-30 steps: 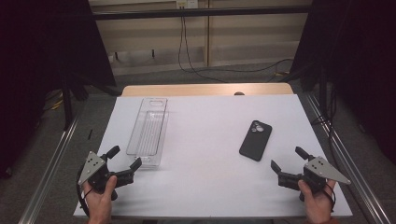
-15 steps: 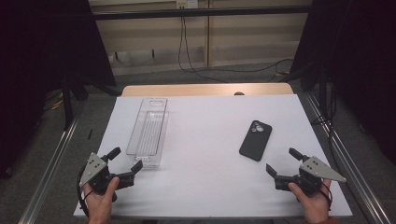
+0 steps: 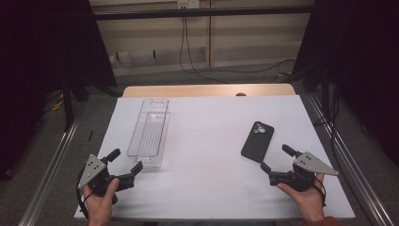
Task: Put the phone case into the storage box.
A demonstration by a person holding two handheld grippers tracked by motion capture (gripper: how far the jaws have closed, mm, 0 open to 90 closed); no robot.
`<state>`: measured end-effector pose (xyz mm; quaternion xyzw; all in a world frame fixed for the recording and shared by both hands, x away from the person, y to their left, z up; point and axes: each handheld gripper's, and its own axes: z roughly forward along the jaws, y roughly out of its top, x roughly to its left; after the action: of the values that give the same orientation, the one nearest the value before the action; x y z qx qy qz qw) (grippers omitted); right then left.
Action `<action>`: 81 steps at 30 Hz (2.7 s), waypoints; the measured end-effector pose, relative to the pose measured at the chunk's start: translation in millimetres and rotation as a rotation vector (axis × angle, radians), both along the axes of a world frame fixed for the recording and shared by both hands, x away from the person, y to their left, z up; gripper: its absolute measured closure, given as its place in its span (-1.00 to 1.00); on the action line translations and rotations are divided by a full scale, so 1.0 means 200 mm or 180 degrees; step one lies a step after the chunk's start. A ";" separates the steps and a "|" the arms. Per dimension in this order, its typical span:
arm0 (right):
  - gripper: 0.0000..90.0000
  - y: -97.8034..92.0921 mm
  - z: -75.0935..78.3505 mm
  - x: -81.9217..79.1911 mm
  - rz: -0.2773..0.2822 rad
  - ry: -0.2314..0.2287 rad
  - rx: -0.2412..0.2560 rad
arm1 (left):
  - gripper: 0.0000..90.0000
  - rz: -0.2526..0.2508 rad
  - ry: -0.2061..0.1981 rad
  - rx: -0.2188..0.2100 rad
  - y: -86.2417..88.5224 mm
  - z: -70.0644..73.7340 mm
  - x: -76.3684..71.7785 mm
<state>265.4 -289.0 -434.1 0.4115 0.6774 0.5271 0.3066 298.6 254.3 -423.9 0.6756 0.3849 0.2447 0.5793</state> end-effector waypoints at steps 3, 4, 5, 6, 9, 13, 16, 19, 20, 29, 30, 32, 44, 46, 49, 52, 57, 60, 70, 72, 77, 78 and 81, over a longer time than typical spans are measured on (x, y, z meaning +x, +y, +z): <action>-0.96 0.01 0.00 0.02 0.0030 0.0015 0.0010 | -0.94 -0.0017 0.0000 -0.0005 0.00 0.00 0.00; -0.95 0.01 0.01 0.03 0.0034 0.0011 0.0026 | -0.94 -0.0017 0.0000 -0.0005 0.00 0.00 0.00; -0.95 0.01 0.01 0.04 0.0034 0.0000 0.0026 | -0.94 -0.0022 0.0003 -0.0023 0.00 0.00 0.00; -0.95 0.01 0.01 0.04 0.0034 0.0000 0.0026 | -0.94 -0.0024 0.0003 -0.0017 0.00 0.00 0.00; -0.93 0.02 0.03 0.08 0.0046 -0.0040 0.0048 | -0.94 -0.0022 0.0011 -0.0028 -0.01 0.00 0.00; -0.91 0.04 0.04 0.13 0.0074 -0.0048 0.0029 | -0.94 -0.0031 0.0006 -0.0037 0.00 0.00 0.00; -0.89 0.07 0.05 0.18 0.0106 -0.0031 0.0021 | -0.94 -0.0016 0.0012 -0.0040 0.00 0.00 0.00; -0.89 0.09 0.05 0.21 0.0126 -0.0026 0.0023 | -0.94 -0.0009 0.0021 -0.0068 0.00 0.00 0.01; -0.89 0.09 0.05 0.21 0.0126 -0.0026 0.0023 | -0.94 -0.0006 0.0022 -0.0079 0.00 0.00 0.01; -0.79 0.15 0.08 0.32 0.0173 -0.0061 -0.0017 | -0.94 0.0003 0.0022 -0.0045 0.00 0.00 0.01; -0.79 0.15 0.08 0.32 0.0173 -0.0061 -0.0017 | -0.94 0.0003 0.0022 -0.0045 0.00 0.00 0.01; -0.74 0.16 0.09 0.35 0.0165 -0.0071 -0.0012 | -0.94 -0.0002 0.0026 -0.0045 0.01 0.00 0.01; -0.56 0.20 0.11 0.48 0.0114 -0.0090 -0.0027 | -0.94 -0.0002 0.0022 -0.0055 0.01 0.00 0.01; -0.49 0.20 0.12 0.50 0.0133 -0.0086 -0.0012 | -0.94 0.0002 0.0030 -0.0061 0.01 0.00 0.01; -0.33 0.21 0.10 0.54 0.0142 -0.0006 0.0022 | -0.94 -0.0009 0.0017 -0.0054 0.01 0.00 0.01; -0.22 0.21 0.10 0.56 0.0194 0.0051 0.0001 | -0.94 -0.0009 0.0022 -0.0056 0.01 0.00 0.01; 0.13 0.25 0.13 0.60 0.0350 0.0164 -0.0103 | -0.94 0.0000 0.0026 -0.0057 0.01 0.00 0.01; 0.38 0.25 0.15 0.62 0.0423 0.0215 -0.0093 | -0.94 -0.0011 0.0032 -0.0063 0.01 0.00 0.01; 0.94 0.27 0.17 0.68 0.0651 0.0562 -0.0012 | -0.94 -0.0020 0.0037 -0.0073 0.01 0.00 0.01; 1.00 0.27 0.17 0.69 0.0685 0.0663 0.0000 | -0.94 -0.0010 0.0033 -0.0077 0.01 0.00 0.01; 1.00 0.27 0.19 0.71 0.0706 0.0939 -0.0002 | -0.94 0.0002 0.0022 -0.0048 0.01 0.00 0.02; 1.00 0.27 0.19 0.71 0.0706 0.0939 -0.0002 | -0.94 0.0002 0.0022 -0.0048 0.01 0.00 0.02; 1.00 0.27 0.20 0.73 0.0742 0.1121 -0.0067 | -0.94 0.0004 0.0034 -0.0056 0.01 0.00 0.02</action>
<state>411.2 -234.6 -394.7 0.4129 0.7690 0.4718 0.1246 301.8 256.6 -424.9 0.6715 0.3905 0.2380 0.5831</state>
